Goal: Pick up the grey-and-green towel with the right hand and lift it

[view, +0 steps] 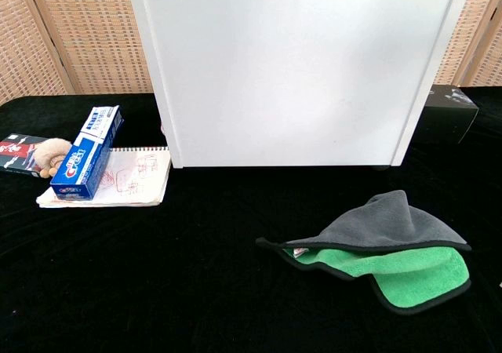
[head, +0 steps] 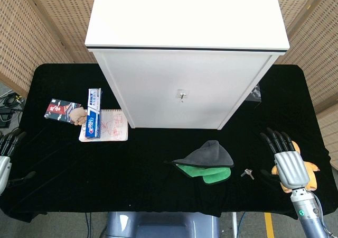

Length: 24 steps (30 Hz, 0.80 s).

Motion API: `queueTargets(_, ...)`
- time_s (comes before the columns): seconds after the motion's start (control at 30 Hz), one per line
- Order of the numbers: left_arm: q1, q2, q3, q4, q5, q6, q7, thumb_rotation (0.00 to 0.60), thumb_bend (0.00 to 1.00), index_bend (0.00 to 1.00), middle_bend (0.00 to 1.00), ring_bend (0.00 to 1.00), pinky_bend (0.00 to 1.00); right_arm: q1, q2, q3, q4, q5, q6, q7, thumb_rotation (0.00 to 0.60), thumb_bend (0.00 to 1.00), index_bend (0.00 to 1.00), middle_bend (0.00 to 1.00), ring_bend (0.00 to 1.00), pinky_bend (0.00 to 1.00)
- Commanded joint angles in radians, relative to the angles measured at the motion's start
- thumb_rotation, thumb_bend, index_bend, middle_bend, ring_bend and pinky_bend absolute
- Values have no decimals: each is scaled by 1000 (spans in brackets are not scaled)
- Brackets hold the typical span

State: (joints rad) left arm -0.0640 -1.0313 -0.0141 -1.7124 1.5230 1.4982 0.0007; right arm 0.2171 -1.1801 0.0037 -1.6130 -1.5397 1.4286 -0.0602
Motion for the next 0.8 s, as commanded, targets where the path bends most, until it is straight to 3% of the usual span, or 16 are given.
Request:
queueTargets(0.03,0,1,0,1,1,0,-2,600,0,0,0,0,0,0,1,-1,-1,-6,-4,3,600,0,0,0,0,0)
queueTargets(0.13,1,1,0,0,1,2,-4,600,0,0,0,0,0,4,1,-6,-2,-16,-15,10,600,0,0,3,0,0)
queueTargets(0.17,2,2,0,0,1,3,-5,600,0,0,0,0,0,6,1,-7,-3,-21,-20,12,600,0,0,54,20,0)
queueTargets(0.23,2,2,-1,1,0,4,-8,600,0,0,0,0,0,18,-3,-12,-2,-39,-36,21,600,0,0,253,184,3)
queueTargets(0.27,2,2,-2,1,-1,4,-9,600,0,0,0,0,0,26,-8,-12,1,-51,-43,23,600,0,0,401,331,47)
queueTargets(0.3,1,2,-3,1,-3,3,-10,600,0,0,0,0,0,37,-15,-12,5,-64,-54,28,600,0,0,506,459,165)
queueTargets(0.33,1,2,-4,2,-5,2,-10,600,0,0,0,0,0,51,-20,-14,8,-76,-74,31,600,0,0,559,522,275)
queueTargets(0.4,-2,2,-7,2,-11,-3,-8,600,0,0,0,0,0,91,-26,-18,11,-95,-136,27,600,0,0,687,663,636)
queueTargets(0.5,-8,-2,-12,5,-26,-16,-1,600,0,0,0,0,0,171,-33,-14,0,-115,-253,47,600,0,0,811,803,900)
queueTargets(0.6,-13,-6,-16,9,-44,-33,3,600,0,0,0,0,0,239,-44,-7,-9,-132,-345,61,600,0,0,882,870,991)
queueTargets(0.8,-27,-14,-26,20,-81,-66,13,600,0,0,0,0,0,355,-67,16,-48,-82,-541,47,600,0,13,923,909,1000)
